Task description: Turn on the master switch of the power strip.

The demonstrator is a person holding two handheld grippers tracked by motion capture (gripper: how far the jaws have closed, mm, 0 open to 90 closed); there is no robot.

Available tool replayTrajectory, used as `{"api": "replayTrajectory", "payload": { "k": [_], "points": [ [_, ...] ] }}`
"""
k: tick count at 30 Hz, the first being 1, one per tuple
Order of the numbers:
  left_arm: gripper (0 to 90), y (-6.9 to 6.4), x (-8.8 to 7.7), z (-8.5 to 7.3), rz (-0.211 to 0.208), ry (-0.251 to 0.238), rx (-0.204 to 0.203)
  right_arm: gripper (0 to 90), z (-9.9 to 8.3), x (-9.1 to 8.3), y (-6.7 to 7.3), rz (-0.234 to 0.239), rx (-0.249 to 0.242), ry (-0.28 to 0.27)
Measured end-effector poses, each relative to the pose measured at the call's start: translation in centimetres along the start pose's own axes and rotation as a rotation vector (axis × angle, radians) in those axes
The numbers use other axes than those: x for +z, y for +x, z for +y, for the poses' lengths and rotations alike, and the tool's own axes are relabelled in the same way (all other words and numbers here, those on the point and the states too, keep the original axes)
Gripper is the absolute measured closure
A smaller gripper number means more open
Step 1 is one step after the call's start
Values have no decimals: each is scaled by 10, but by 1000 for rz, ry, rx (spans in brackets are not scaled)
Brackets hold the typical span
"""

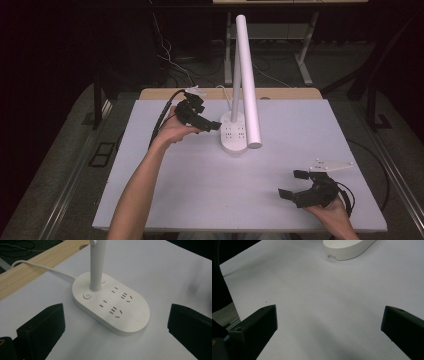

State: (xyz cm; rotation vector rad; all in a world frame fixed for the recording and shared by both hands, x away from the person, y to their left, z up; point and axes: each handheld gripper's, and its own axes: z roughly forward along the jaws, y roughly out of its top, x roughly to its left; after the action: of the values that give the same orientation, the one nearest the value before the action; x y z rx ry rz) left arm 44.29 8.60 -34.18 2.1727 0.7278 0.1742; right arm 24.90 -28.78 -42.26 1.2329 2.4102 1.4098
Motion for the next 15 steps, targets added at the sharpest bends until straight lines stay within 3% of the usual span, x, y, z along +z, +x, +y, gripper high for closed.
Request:
{"api": "replayTrajectory", "payload": {
  "k": [4,10,15],
  "points": [
    [3,3,6,-1,-1,5,-11,0,0,0,0,-1,-2,-1],
    [10,11,18,-2,11,-4,-58,0,0,0,0,0,-4,-1],
    [22,15,22,-1,23,-8,-62,0,0,0,0,4,2,3]
  ]
}}
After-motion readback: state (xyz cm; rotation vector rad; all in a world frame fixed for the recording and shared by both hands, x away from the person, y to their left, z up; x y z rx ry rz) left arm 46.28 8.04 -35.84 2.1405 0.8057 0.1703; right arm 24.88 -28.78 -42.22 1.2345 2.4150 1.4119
